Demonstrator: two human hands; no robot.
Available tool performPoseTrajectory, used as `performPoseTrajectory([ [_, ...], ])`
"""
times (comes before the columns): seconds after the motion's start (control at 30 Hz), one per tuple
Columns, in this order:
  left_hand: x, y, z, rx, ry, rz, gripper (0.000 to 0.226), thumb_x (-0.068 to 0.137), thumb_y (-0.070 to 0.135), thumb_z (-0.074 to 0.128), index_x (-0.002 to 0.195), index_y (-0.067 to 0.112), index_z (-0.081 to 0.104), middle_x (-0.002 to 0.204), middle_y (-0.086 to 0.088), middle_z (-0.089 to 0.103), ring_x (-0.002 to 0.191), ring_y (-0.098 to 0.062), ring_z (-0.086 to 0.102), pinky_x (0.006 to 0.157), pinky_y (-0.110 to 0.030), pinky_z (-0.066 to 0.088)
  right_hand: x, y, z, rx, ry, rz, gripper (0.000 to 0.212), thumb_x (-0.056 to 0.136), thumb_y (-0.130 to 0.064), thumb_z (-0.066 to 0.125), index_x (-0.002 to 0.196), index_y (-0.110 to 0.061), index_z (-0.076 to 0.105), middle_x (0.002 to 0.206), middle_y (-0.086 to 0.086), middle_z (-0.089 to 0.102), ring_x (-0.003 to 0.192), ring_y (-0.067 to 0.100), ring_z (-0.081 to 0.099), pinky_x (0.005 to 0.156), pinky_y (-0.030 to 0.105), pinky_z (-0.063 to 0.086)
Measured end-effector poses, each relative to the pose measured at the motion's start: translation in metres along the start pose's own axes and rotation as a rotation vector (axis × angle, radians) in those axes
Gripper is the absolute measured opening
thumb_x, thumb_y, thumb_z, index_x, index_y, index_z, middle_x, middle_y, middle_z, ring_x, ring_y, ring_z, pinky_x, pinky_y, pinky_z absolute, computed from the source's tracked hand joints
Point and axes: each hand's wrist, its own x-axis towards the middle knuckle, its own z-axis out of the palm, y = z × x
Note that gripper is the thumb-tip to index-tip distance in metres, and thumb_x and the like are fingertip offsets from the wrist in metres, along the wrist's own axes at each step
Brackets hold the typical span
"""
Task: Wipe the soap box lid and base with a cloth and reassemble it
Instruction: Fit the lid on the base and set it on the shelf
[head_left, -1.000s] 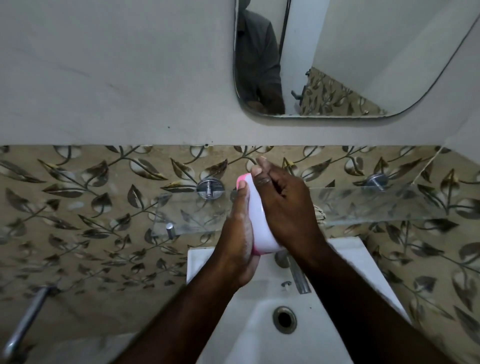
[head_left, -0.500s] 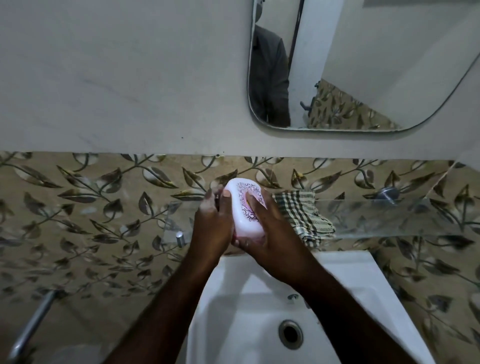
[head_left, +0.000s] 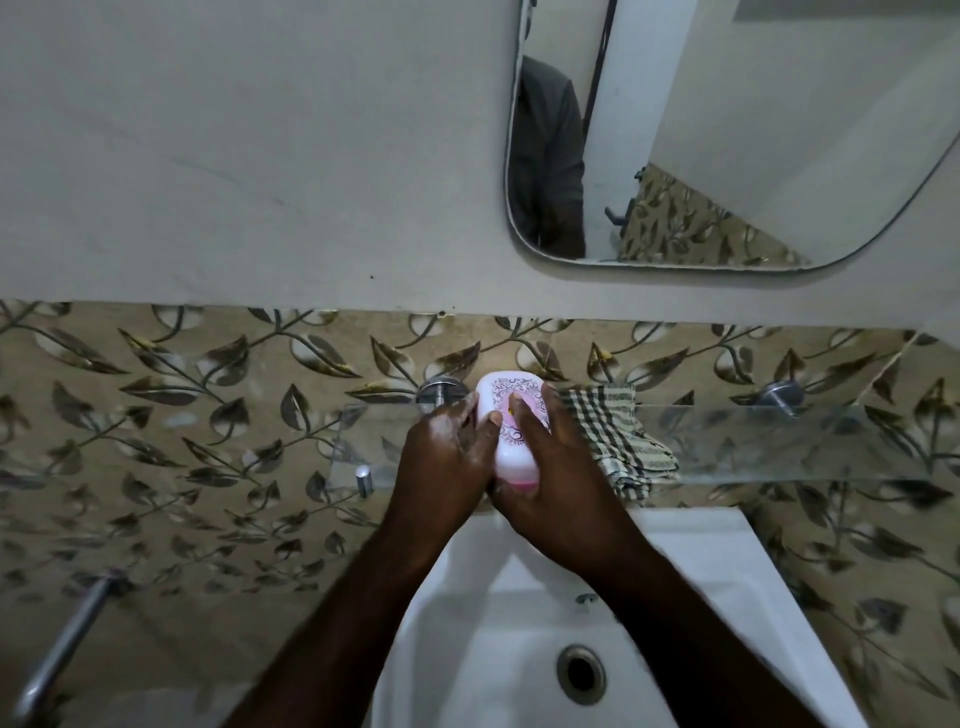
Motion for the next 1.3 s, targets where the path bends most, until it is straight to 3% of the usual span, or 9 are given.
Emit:
performPoseTrajectory([
  [0.33,-0.003,-0.009,0.005,0.076,0.057,0.041,0.037,0.087,0.032,0.051,0.114,0.013,0.068,0.1,-0.007,0.074,0.091,-0.022,0.068,0.081,-0.041,0.054,0.0,0.0,-0.002,-0.003,0.002,-0.013,0.085,0.079,-0.026,0.073,0.151,-0.016,0.03,0.162,0.011,0.011,0.149,0.022,0.015,0.109,0.011,0.008],
  [0.47,-0.003,-0.008,0.0,0.037,0.055,0.048,0.039,0.089,0.041,0.049,0.114,0.017,0.067,0.099,-0.002,0.073,0.089,-0.015,0.067,0.079,-0.024,0.051,-0.004,0.0,-0.011,-0.028,0.029,-0.068,0.094,0.078,-0.041,0.069,0.153,-0.012,0.021,0.161,0.013,0.012,0.149,0.021,0.013,0.108,0.007,0.005],
  [0.6,-0.006,-0.009,-0.004,-0.004,0.033,0.095,0.042,0.094,0.042,0.045,0.117,0.014,0.066,0.102,-0.002,0.072,0.092,-0.01,0.064,0.074,-0.004,0.041,-0.007,0.012,-0.032,-0.07,0.123,-0.087,0.092,0.075,-0.045,0.063,0.152,-0.013,0.026,0.16,0.009,0.022,0.148,0.013,0.01,0.118,0.023,0.01],
  [0.7,-0.008,-0.007,-0.005,-0.077,0.084,0.076,0.042,0.098,0.042,0.043,0.111,0.011,0.067,0.093,-0.005,0.07,0.084,-0.008,0.059,0.072,-0.006,0.042,-0.014,0.035,-0.04,-0.135,0.078,0.045,0.097,0.07,-0.051,0.058,0.153,-0.013,0.024,0.16,0.012,0.022,0.149,0.022,0.016,0.121,0.038,0.016],
  [0.77,-0.009,-0.007,-0.006,-0.125,0.146,0.064,0.038,0.1,0.039,0.043,0.112,0.012,0.067,0.1,0.001,0.069,0.093,-0.007,0.061,0.083,-0.012,0.046,-0.022,0.053,-0.034,-0.286,-0.003,0.067,0.098,0.068,-0.052,0.058,0.151,-0.01,0.028,0.156,0.016,0.029,0.146,0.03,0.024,0.12,0.041,0.015],
  [0.9,-0.022,0.005,-0.001,-0.173,0.261,0.151,0.035,0.096,0.028,0.05,0.121,0.008,0.063,0.115,0.005,0.065,0.106,0.016,0.056,0.088,-0.004,0.04,-0.03,0.076,-0.021,-0.367,0.135,-0.025,0.071,0.066,-0.021,0.076,0.132,-0.006,0.056,0.132,0.02,0.058,0.121,0.039,0.056,0.108,0.042,0.033],
  [1.13,-0.061,0.019,0.028,-0.091,0.045,0.489,0.04,0.094,0.034,0.055,0.118,0.003,0.064,0.116,-0.007,0.064,0.107,-0.024,0.064,0.089,-0.037,0.053,-0.034,0.089,-0.042,-0.091,0.152,-0.063,0.056,0.073,0.0,0.07,0.126,-0.016,0.06,0.13,0.004,0.063,0.121,0.021,0.056,0.104,0.034,0.042],
  [1.23,-0.076,0.019,0.055,-0.011,-0.047,0.566,0.04,0.089,0.022,0.064,0.123,0.001,0.061,0.125,-0.012,0.061,0.119,-0.025,0.057,0.096,-0.046,0.048,-0.043,0.083,-0.076,0.066,0.162,0.019,0.037,0.081,-0.004,0.067,0.114,-0.021,0.063,0.103,-0.008,0.071,0.095,0.007,0.067,0.081,0.026,0.053],
  [1.3,-0.076,0.023,0.068,0.041,-0.08,0.611,0.051,0.084,0.014,0.07,0.131,0.001,0.054,0.134,-0.015,0.054,0.13,-0.028,0.049,0.103,-0.049,0.043,-0.05,0.079,-0.101,0.138,0.158,0.039,0.031,0.08,-0.001,0.068,0.105,-0.02,0.066,0.082,-0.015,0.069,0.073,-0.003,0.065,0.064,0.016,0.049],
])
